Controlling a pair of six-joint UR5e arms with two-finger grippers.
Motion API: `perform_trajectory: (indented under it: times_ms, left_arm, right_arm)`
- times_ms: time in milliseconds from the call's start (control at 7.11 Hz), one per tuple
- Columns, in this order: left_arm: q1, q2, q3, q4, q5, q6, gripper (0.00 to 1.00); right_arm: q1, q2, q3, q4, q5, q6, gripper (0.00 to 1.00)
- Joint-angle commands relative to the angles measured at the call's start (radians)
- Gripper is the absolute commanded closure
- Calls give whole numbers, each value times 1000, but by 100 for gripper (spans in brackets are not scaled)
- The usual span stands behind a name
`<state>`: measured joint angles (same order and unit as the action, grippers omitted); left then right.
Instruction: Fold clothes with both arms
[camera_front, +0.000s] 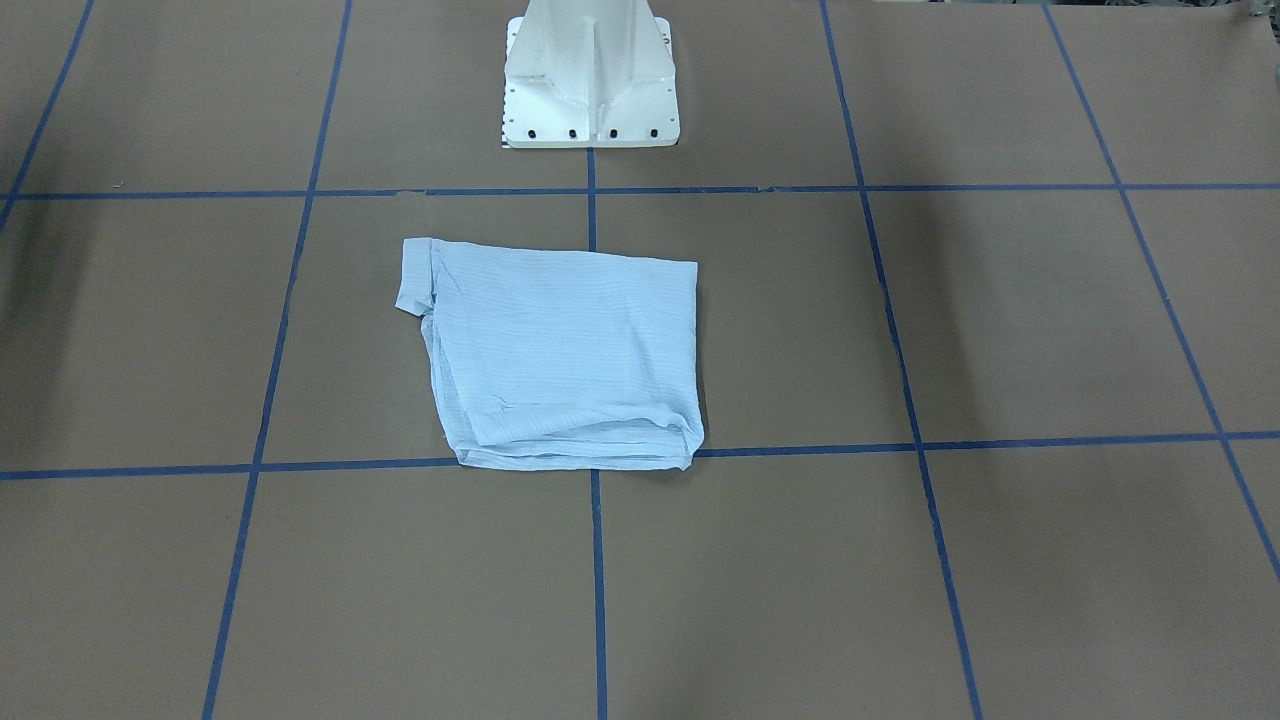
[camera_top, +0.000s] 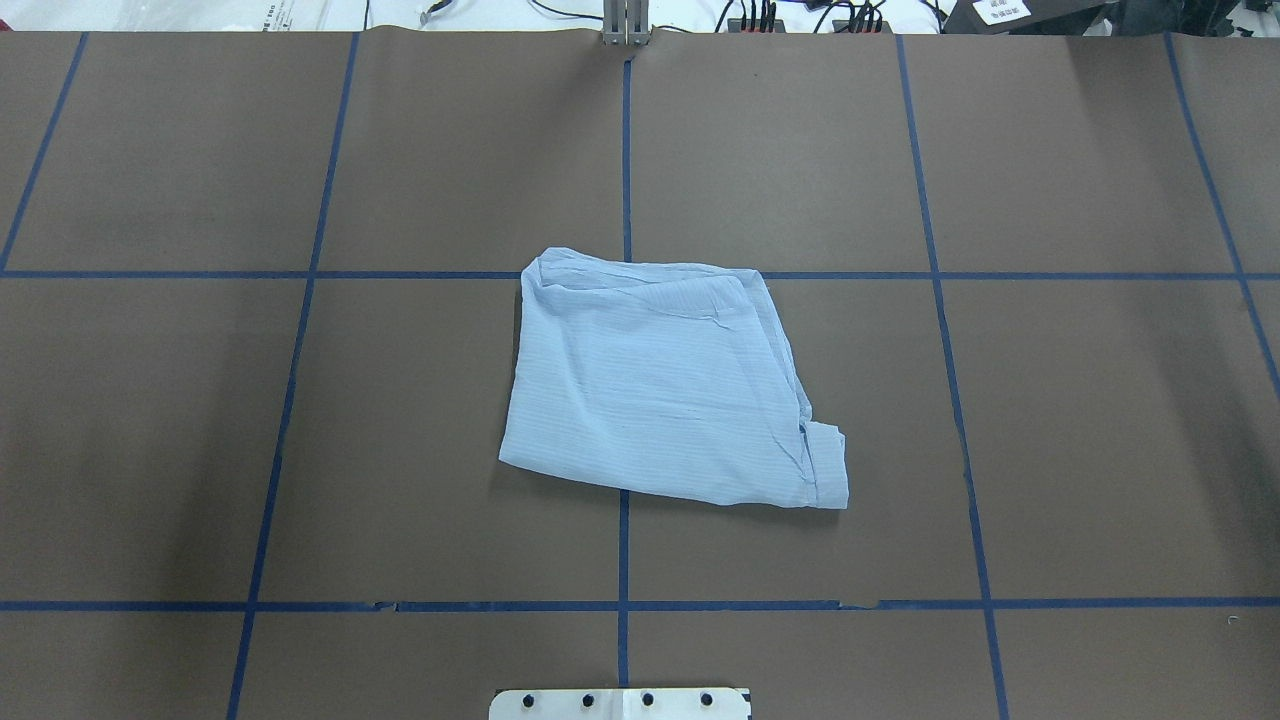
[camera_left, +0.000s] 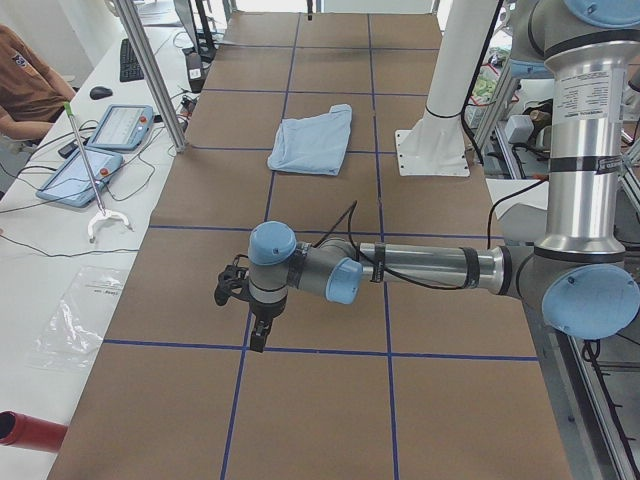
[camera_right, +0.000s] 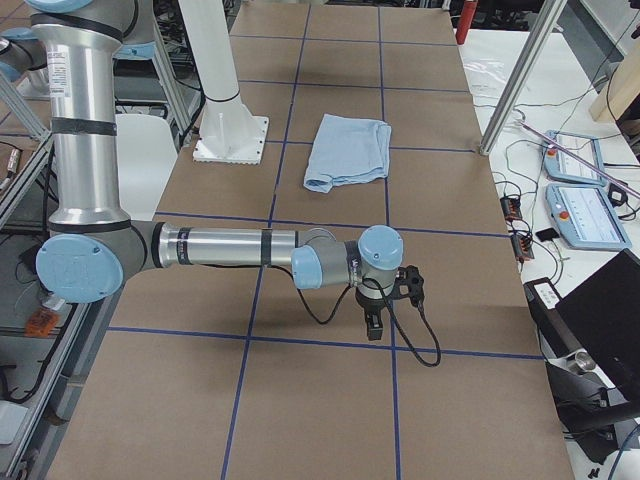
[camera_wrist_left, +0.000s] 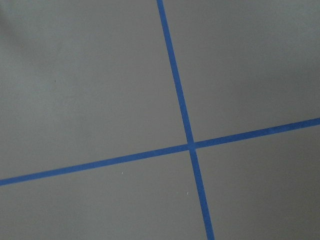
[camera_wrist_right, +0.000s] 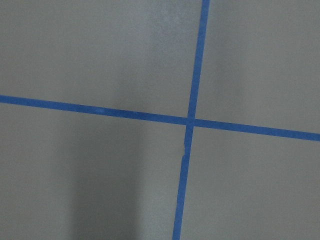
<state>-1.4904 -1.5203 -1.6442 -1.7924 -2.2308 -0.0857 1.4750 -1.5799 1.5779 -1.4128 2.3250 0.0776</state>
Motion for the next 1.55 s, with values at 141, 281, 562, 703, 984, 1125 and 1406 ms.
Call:
perform_trajectory:
  times_ms: [141,281,562,703,984,1125,1406]
  left_arm:
    - [-2,5,-6,86,-50,81,0]
    - [-4,5,-6,100,-50,89,0]
    - [-7,3,-9,100,-50,96,0]
    - [-7,5,-19,102,-50,96,0]
    - [-7,5,-43,126,-50,96,0]
    - [-7,5,-57,128,-50,96,0]
    - [-7,5,-57,127,-50,96,0]
  right_arm:
    - [27,-18,-6,-5,5,14,0]
    - [37,-32,-6,-5,5,16,0]
    - [77,-60,-4,-8,33,14,0]
    - [108,-55,26,-76,33,14,0]
    - [108,-68,167,-259,11,10,0]
    - [111,-86,192,-264,5,10,0]
    - [110,-94,183,-255,-16,1,0]
